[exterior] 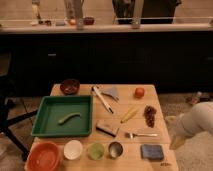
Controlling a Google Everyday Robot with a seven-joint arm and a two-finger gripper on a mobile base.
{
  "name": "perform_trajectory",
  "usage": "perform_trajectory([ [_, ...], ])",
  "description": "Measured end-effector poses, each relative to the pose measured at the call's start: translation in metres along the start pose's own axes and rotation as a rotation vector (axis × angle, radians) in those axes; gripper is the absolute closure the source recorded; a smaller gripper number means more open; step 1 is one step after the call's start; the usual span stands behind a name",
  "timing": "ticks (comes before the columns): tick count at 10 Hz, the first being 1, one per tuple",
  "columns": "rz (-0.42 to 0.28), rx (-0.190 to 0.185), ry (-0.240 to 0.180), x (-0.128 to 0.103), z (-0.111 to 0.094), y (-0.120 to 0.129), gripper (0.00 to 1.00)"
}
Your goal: Place sponge in paper cup
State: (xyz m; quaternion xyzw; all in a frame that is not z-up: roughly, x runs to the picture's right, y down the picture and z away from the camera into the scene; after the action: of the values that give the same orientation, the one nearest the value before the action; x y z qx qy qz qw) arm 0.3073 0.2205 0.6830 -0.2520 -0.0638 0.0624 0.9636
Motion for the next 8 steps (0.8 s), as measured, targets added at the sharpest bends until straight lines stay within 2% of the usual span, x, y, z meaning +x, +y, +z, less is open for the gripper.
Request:
perform_trajectory([
  [2, -0.015, 0.01, 0.025, -0.004, 0.022, 0.011, 0.2],
  [4, -0.036, 0.005, 0.005, -0.007, 0.035, 0.018, 0.2],
  [8, -0.043, 0.003, 0.002, -0.008, 0.035, 0.017, 0.2],
])
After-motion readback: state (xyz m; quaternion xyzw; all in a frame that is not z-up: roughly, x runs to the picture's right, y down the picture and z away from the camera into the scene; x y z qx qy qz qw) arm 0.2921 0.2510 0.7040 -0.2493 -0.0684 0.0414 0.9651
